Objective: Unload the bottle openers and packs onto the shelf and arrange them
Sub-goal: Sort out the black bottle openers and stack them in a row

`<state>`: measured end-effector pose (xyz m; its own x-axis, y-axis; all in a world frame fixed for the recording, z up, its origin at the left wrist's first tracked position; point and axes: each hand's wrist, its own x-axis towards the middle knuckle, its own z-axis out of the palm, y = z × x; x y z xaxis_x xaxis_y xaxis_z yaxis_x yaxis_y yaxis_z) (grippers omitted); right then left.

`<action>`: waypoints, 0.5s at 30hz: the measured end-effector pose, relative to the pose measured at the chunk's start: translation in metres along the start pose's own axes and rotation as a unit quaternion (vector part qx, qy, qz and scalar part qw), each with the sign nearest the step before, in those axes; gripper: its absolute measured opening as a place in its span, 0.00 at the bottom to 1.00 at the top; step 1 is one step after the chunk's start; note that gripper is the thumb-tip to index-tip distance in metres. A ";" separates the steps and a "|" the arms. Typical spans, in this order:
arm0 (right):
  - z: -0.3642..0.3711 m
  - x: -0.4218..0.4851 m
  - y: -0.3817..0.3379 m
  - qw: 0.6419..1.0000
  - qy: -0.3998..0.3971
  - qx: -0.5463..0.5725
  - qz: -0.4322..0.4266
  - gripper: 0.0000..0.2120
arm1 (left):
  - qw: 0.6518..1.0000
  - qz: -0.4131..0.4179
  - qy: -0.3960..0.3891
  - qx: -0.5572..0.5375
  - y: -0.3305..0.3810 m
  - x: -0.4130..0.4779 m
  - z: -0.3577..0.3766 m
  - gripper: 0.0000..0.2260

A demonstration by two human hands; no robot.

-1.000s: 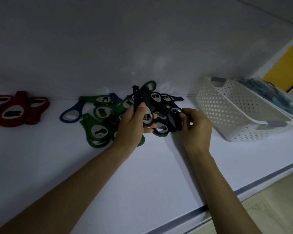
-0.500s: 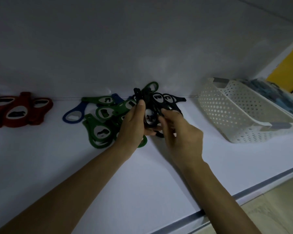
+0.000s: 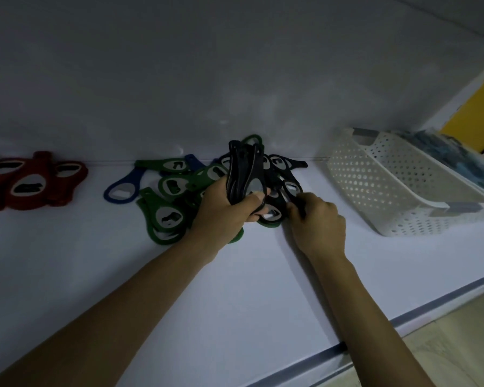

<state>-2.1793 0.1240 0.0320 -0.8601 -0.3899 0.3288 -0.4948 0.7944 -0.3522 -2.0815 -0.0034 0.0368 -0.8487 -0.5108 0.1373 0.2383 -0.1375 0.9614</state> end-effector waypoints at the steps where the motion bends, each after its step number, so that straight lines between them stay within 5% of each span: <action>1: 0.000 0.001 0.002 1.000 -0.003 0.007 0.012 0.12 | 1.000 0.000 -0.001 0.007 -0.001 0.000 0.000 0.07; 8: -0.004 -0.004 0.002 0.983 0.105 0.143 0.036 0.11 | 1.000 0.003 -0.001 0.017 -0.002 -0.001 0.002 0.07; 15: -0.014 -0.007 -0.006 0.856 0.059 0.506 0.088 0.10 | 1.000 0.001 0.019 0.001 0.001 -0.001 0.002 0.04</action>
<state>-2.1686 0.1284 0.0438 -0.9436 -0.2079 0.2577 -0.2639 0.0022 -0.9645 -2.0818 -0.0012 0.0383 -0.8291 -0.5436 0.1308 0.2397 -0.1344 0.9615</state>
